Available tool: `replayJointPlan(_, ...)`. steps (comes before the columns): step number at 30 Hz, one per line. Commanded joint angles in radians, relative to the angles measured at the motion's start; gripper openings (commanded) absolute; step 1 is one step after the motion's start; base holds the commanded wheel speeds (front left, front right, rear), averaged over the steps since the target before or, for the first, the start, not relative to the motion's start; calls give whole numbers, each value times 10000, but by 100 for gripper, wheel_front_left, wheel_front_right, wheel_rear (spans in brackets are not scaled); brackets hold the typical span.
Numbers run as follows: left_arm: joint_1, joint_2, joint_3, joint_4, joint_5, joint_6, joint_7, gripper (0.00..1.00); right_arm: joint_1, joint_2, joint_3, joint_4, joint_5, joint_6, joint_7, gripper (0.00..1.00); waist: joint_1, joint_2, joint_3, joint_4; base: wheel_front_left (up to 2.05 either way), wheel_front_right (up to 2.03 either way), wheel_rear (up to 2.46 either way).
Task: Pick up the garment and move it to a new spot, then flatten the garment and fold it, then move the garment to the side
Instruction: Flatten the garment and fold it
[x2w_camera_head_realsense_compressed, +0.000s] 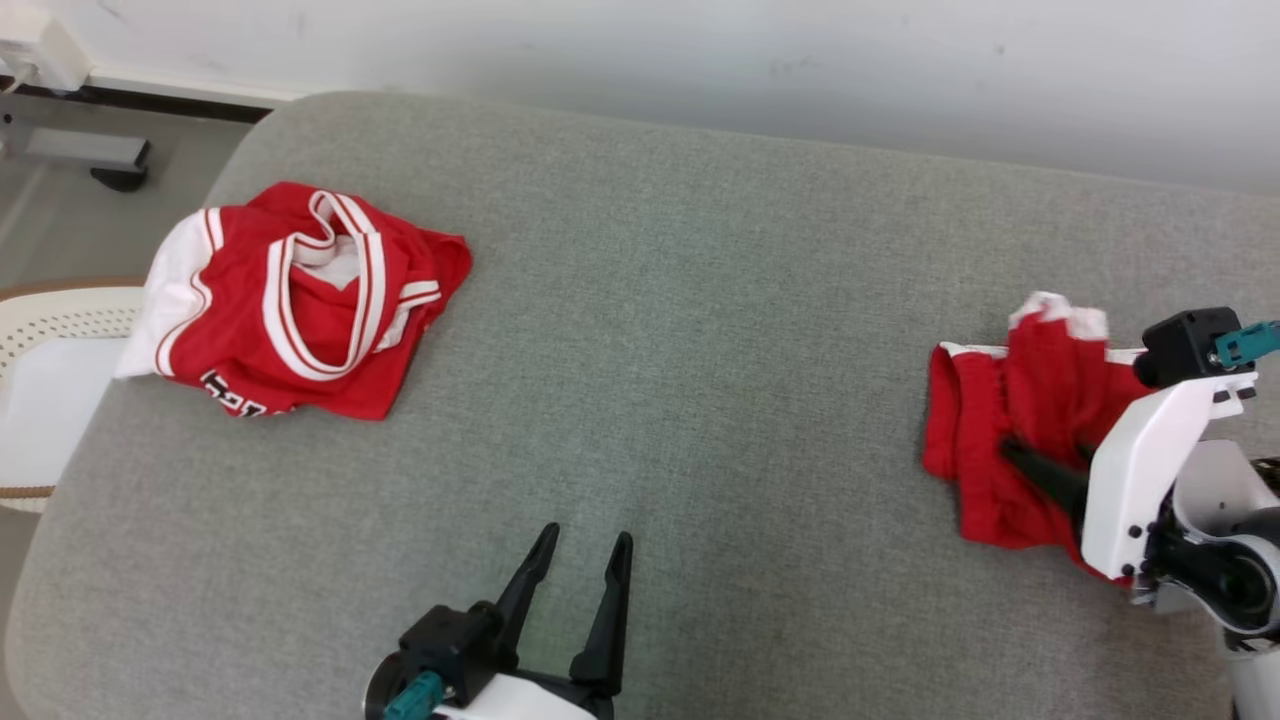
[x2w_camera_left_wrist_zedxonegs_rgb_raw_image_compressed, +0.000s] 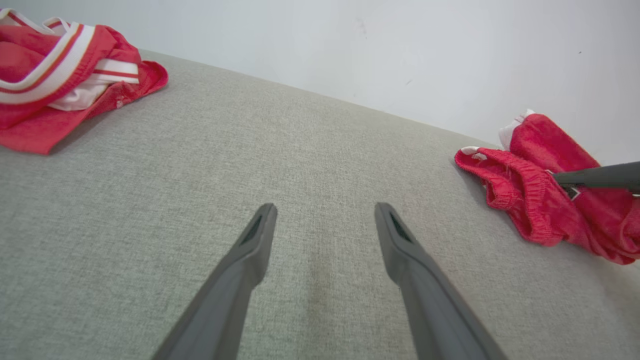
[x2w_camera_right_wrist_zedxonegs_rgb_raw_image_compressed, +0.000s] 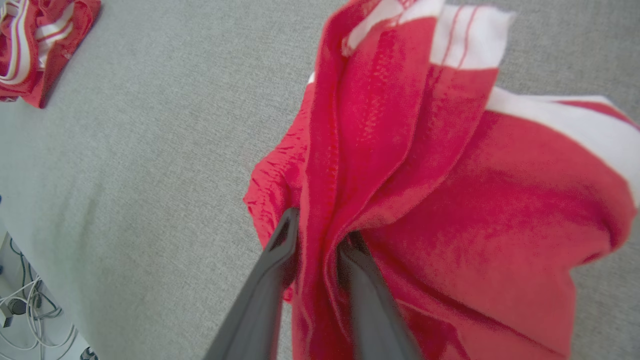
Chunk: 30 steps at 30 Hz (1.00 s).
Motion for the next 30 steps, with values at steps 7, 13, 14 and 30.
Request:
replayJointPlan(7,163,32,187,185,160,-27,-3,100,157,1122,216,0,627,-21,-1427,100,0,-1,-471,-385,0,0,0)
replayJointPlan(13,522,33,553,264,377,-43,-3,100,944,1733,542,-853,1444,-20,-2785,100,0,-1,-1092,-832,0,0,0)
replayJointPlan(14,588,33,629,264,420,-52,-3,100,1130,1726,594,-1052,1462,-20,-3054,100,0,-1,-1200,-918,0,0,0)
replayJointPlan(30,1585,34,1714,-81,1184,-186,-3,100,4572,-368,-598,-1340,-2062,-20,-10171,100,0,-1,-2453,-1920,0,0,0)
